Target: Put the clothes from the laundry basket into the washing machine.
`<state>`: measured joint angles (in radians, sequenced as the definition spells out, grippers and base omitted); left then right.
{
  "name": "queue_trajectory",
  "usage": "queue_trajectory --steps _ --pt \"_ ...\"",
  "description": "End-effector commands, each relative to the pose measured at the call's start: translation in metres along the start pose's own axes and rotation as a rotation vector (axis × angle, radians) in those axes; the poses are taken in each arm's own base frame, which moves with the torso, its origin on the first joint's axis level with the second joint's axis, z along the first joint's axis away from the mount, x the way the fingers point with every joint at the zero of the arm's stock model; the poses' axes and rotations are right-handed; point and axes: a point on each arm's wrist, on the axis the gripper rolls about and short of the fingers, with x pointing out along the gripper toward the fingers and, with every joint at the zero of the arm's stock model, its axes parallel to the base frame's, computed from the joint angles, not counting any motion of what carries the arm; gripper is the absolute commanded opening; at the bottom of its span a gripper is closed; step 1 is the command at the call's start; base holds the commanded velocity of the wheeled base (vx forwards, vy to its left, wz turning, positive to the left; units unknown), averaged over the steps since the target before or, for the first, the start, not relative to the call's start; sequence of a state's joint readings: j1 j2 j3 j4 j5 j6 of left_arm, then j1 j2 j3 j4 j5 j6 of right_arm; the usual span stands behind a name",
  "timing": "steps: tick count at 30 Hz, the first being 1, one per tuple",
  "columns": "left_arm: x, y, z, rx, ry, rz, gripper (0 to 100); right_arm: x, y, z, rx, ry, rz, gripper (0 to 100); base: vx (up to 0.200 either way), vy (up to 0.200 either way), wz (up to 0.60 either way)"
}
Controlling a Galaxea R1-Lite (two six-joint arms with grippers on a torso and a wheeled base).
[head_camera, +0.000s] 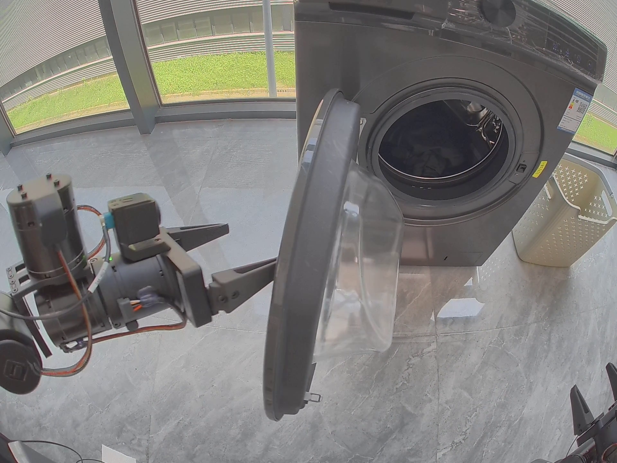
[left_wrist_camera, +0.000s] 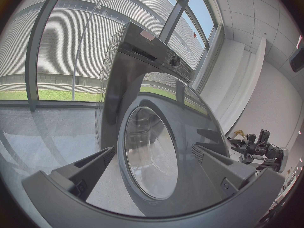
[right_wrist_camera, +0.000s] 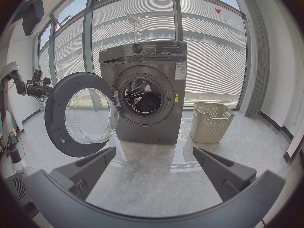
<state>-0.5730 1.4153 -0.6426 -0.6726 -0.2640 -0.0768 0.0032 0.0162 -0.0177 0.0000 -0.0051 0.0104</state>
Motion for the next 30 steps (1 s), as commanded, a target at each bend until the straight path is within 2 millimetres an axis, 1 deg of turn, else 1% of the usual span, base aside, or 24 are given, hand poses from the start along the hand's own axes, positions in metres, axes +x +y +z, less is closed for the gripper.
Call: queue_trajectory --steps 1,5,8,9,12,18,20,21,22,25,30 --pt "0.03 -0.007 -0.002 0.0 0.015 -0.024 100 0.0 0.0 -0.005 0.0 0.001 0.0 100 0.0 0.0 0.0" --pt "0.055 -0.008 -0.004 0.002 0.005 -0.027 100 0.0 0.0 -0.005 0.0 0.001 0.0 100 0.0 0.0 0.0" --pt "0.07 -0.006 -0.005 -0.019 -0.01 -0.021 100 0.0 0.0 -0.005 0.0 0.001 0.0 100 0.0 0.0 0.0" --pt "0.08 -0.004 -0.005 -0.03 -0.025 -0.021 100 0.0 0.0 -0.005 0.0 0.001 0.0 100 0.0 0.0 0.0" --pt "0.098 -0.002 -0.004 -0.044 -0.047 -0.026 100 0.0 0.0 -0.005 0.0 0.001 -0.001 100 0.0 0.0 0.0" --pt "0.134 -0.008 0.001 -0.074 -0.091 -0.018 100 0.0 0.0 -0.005 -0.001 0.001 -0.001 100 0.0 0.0 0.0" --pt "0.141 -0.009 0.003 -0.077 -0.103 -0.02 100 0.0 0.0 -0.005 -0.001 0.001 -0.001 100 0.0 0.0 0.0" --pt "0.141 -0.009 0.003 -0.077 -0.103 -0.02 100 0.0 0.0 -0.005 -0.001 0.001 -0.001 100 0.0 0.0 0.0" --pt "0.153 -0.009 0.007 -0.076 -0.127 -0.008 100 0.0 0.0 -0.005 -0.001 0.001 -0.001 100 0.0 0.0 0.0" --pt "0.169 -0.008 0.011 -0.08 -0.159 0.018 100 0.0 0.0 -0.005 -0.001 0.001 -0.001 100 0.0 0.0 0.0" --pt "0.186 -0.006 0.017 -0.093 -0.19 0.025 100 0.0 0.0 -0.005 0.0 0.001 -0.001 100 0.0 0.0 0.0"
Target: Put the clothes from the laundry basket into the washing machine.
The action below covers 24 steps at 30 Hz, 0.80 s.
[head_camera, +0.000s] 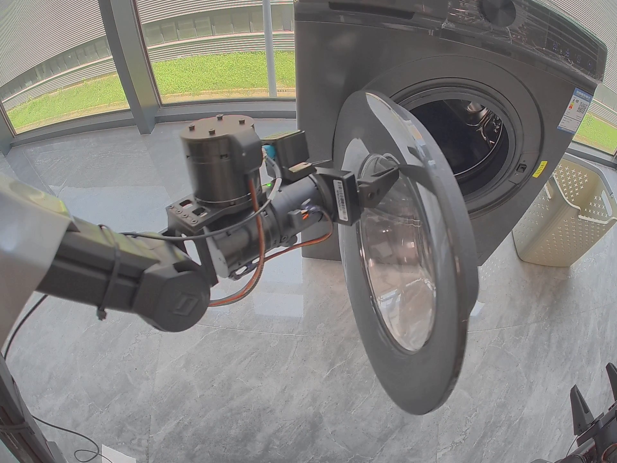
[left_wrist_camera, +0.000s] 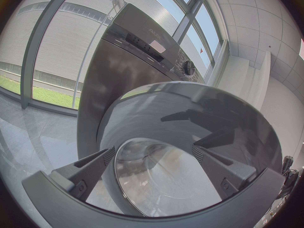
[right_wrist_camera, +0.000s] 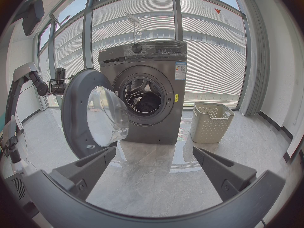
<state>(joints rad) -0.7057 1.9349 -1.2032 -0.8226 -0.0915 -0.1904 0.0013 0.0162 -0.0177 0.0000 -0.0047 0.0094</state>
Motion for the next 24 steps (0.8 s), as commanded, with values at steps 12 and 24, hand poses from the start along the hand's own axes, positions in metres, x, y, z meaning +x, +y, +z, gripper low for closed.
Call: queue_trajectory --steps 12,24 --pt "0.078 0.012 -0.018 -0.051 -0.08 0.081 100 0.0 0.0 -0.005 0.001 0.001 0.0 100 0.0 0.0 0.0" --pt "0.095 0.016 -0.019 -0.122 -0.106 0.185 100 0.0 0.0 -0.005 0.001 0.001 0.0 100 0.0 0.0 0.0"
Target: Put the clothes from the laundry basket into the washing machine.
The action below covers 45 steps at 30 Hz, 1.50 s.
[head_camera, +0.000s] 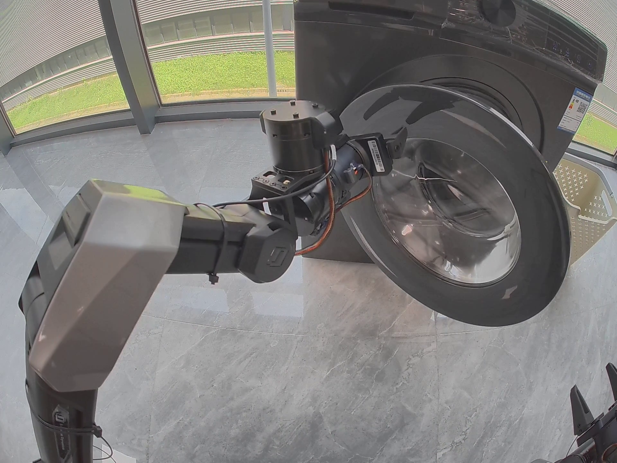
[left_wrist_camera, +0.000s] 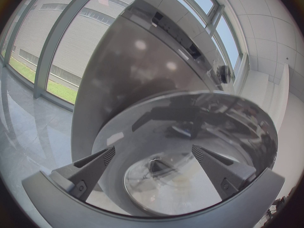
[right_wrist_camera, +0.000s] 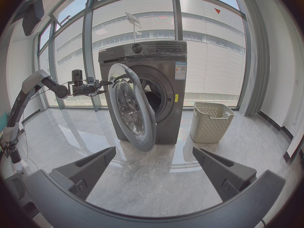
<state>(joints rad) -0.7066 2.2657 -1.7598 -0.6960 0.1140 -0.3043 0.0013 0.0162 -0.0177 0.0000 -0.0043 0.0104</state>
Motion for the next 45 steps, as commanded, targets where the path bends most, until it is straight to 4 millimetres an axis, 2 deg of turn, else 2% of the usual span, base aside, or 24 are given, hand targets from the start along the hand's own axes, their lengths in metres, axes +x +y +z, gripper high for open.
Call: queue_trajectory --steps 1,3,10,17,21,23,26,27,30,32,33,35,36,37,38,39,40,42,45 --pt "0.001 0.003 -0.013 -0.003 0.039 0.013 100 0.0 0.0 -0.005 0.0 0.001 0.0 100 0.0 0.0 0.0" --pt "0.001 0.002 -0.008 -0.003 0.034 0.014 100 0.0 0.0 -0.005 0.0 0.001 0.0 100 0.0 0.0 0.0" --pt "0.009 0.005 -0.011 -0.017 0.027 0.063 100 0.0 0.0 -0.005 0.002 0.002 0.001 100 0.0 0.0 0.0" --pt "0.019 0.015 0.001 -0.071 -0.028 0.156 100 0.0 0.0 -0.005 0.005 0.003 -0.002 100 0.0 0.0 0.0" --pt "0.013 0.016 0.001 -0.085 -0.008 0.166 100 0.0 0.0 -0.005 0.005 0.003 -0.003 100 0.0 0.0 0.0" --pt "-0.002 0.013 0.009 -0.085 0.021 0.172 100 0.0 0.0 -0.005 0.006 0.003 -0.003 100 0.0 0.0 0.0" --pt "-0.048 0.004 0.014 -0.062 0.124 0.16 100 0.0 0.0 -0.005 0.006 0.003 -0.003 100 0.0 0.0 0.0" --pt "-0.053 0.004 0.014 -0.059 0.136 0.157 100 0.0 0.0 -0.005 0.006 0.003 -0.003 100 0.0 0.0 0.0" --pt "-0.138 -0.01 0.016 -0.047 0.256 0.066 100 0.0 0.0 -0.005 0.006 0.003 -0.005 100 0.0 0.0 0.0" --pt "-0.185 -0.011 0.021 -0.026 0.269 0.028 100 0.0 0.0 -0.005 0.006 0.003 -0.005 100 0.0 0.0 0.0" --pt "-0.202 -0.011 0.022 -0.015 0.268 0.015 100 0.0 0.0 -0.005 0.005 0.003 -0.003 100 0.0 0.0 0.0" --pt "-0.243 -0.007 0.028 0.022 0.25 -0.008 100 0.0 0.0 -0.005 0.005 0.003 -0.003 100 0.0 0.0 0.0" --pt "-0.255 -0.005 0.029 0.036 0.244 -0.011 100 0.0 0.0 -0.005 0.005 0.003 -0.003 100 0.0 0.0 0.0" --pt "-0.285 0.003 0.03 0.068 0.243 -0.011 100 0.0 0.0 -0.005 0.005 0.003 -0.003 100 0.0 0.0 0.0" --pt "-0.285 0.003 0.03 0.068 0.243 -0.011 100 0.0 0.0 -0.005 0.005 0.003 -0.003 100 0.0 0.0 0.0" --pt "-0.323 0.013 0.03 0.096 0.238 -0.014 100 0.0 0.0 -0.005 0.003 0.003 -0.003 100 0.0 0.0 0.0" --pt "-0.323 0.013 0.03 0.096 0.238 -0.014 100 0.0 0.0 -0.005 0.003 0.003 -0.003 100 0.0 0.0 0.0" --pt "-0.363 0.027 0.028 0.113 0.204 0.011 100 0.0 0.0 -0.005 0.0 0.001 -0.002 100 0.0 0.0 0.0" --pt "-0.394 0.041 0.023 0.149 0.166 0.07 100 0.0 0.0 -0.005 0.0 0.001 0.0 100 0.0 0.0 0.0"
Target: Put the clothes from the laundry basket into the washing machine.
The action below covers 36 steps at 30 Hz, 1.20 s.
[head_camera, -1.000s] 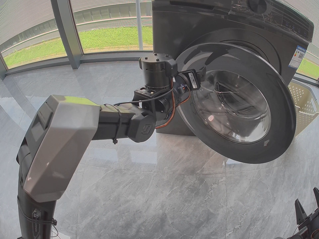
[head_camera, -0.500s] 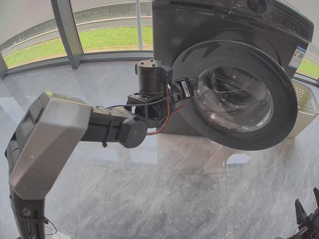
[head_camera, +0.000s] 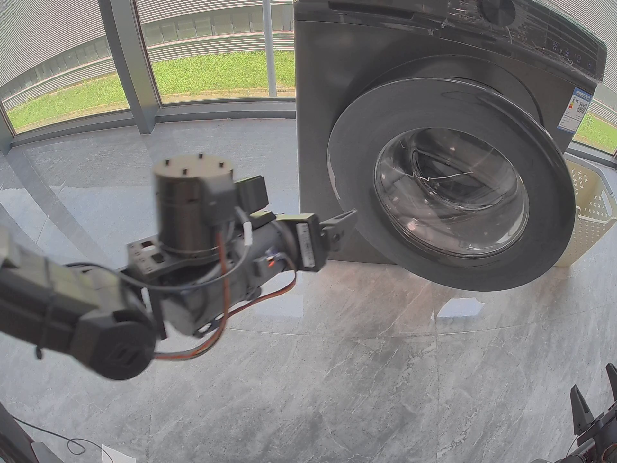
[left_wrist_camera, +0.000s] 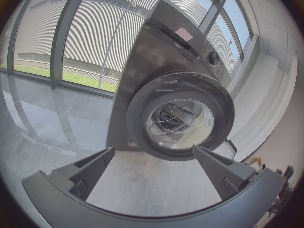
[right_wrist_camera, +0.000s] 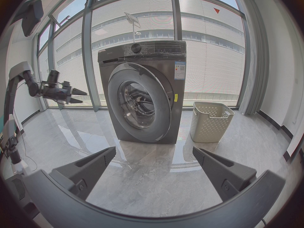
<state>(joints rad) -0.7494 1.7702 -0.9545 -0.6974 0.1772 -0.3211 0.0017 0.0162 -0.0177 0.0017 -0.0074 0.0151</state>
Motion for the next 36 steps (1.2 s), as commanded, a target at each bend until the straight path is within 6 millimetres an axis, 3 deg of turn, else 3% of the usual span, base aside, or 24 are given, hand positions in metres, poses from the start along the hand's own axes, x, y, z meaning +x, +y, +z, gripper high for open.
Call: queue_trajectory --steps 1,7,14,17,33,36 --pt "-0.243 0.068 -0.054 0.128 -0.148 -0.015 100 0.0 0.0 -0.005 -0.006 0.0 0.003 100 0.0 0.0 0.0" --pt "-0.276 0.09 -0.084 0.221 -0.134 0.166 100 0.0 0.0 -0.005 -0.004 -0.002 0.004 100 0.0 0.0 0.0" --pt "-0.309 0.096 -0.107 0.226 -0.181 0.347 100 0.0 0.0 -0.005 -0.006 0.0 0.003 100 0.0 0.0 0.0" --pt "-0.329 0.093 -0.136 0.228 -0.208 0.388 100 0.0 0.0 -0.005 0.0 0.001 0.003 100 0.0 0.0 0.0" --pt "-0.329 0.093 -0.141 0.187 -0.226 0.63 100 0.0 0.0 -0.005 -0.004 0.0 0.006 100 0.0 0.0 0.0" --pt "-0.33 0.092 -0.141 0.216 -0.227 0.611 100 0.0 0.0 -0.005 -0.004 0.0 0.007 100 0.0 0.0 -0.2"
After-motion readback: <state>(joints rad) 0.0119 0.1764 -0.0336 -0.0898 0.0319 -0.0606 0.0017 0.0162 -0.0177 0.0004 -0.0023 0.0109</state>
